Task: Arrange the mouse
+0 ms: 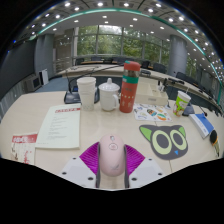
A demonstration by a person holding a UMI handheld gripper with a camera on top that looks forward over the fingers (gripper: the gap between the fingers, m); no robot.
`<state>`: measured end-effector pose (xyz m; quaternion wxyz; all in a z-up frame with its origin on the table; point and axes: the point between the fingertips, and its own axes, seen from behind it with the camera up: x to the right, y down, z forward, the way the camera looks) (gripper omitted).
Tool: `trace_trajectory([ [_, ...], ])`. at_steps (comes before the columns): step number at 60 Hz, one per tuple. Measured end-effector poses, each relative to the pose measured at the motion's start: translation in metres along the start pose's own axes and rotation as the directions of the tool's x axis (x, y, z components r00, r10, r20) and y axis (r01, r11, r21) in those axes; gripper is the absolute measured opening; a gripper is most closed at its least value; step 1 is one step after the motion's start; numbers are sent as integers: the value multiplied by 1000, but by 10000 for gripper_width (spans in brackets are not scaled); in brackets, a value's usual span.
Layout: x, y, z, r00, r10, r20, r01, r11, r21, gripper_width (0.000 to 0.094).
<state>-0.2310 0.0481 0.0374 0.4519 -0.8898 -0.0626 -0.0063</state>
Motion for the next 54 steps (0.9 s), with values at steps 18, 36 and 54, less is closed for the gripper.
trace_trajectory([
  [18, 139, -110, -35, 991, 121, -65, -106, 976, 192, 318],
  [36, 221, -8, 56, 990, 117, -73, -118, 993, -10, 320],
  [54, 221, 25, 63, 994, 109, -19, -110, 989, -95, 807],
])
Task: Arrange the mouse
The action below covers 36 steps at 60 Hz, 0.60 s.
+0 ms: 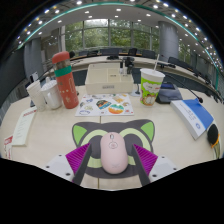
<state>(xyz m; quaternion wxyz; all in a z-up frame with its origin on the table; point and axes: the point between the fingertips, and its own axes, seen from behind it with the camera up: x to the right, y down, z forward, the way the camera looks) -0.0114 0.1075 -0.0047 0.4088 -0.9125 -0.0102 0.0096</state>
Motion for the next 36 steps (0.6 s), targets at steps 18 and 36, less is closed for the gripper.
trace_trajectory([
  [18, -14, -12, -156, 999, -38, -35, 40, 998, 58, 857],
  [36, -51, 24, -334, 996, -28, -80, 39, 988, 151, 856],
])
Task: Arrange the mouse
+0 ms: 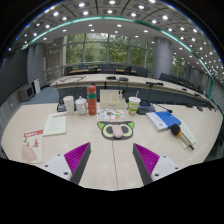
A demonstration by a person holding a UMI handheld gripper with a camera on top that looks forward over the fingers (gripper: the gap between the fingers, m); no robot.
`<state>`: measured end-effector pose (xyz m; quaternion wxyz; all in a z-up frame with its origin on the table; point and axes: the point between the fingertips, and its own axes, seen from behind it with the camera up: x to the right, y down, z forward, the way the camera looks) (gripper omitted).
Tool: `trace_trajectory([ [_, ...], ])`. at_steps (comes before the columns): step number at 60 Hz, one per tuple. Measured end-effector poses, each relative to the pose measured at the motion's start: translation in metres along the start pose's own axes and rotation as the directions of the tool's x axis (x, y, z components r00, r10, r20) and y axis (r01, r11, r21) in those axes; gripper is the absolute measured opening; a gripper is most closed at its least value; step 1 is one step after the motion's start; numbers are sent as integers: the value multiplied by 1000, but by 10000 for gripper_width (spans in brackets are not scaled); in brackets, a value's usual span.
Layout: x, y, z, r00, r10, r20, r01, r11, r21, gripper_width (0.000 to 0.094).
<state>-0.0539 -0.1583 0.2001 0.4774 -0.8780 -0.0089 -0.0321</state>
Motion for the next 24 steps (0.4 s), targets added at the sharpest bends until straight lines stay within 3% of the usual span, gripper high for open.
trace_trajectory([
  [24, -16, 9, -94, 1000, -1, -5, 2, 998, 59, 854],
])
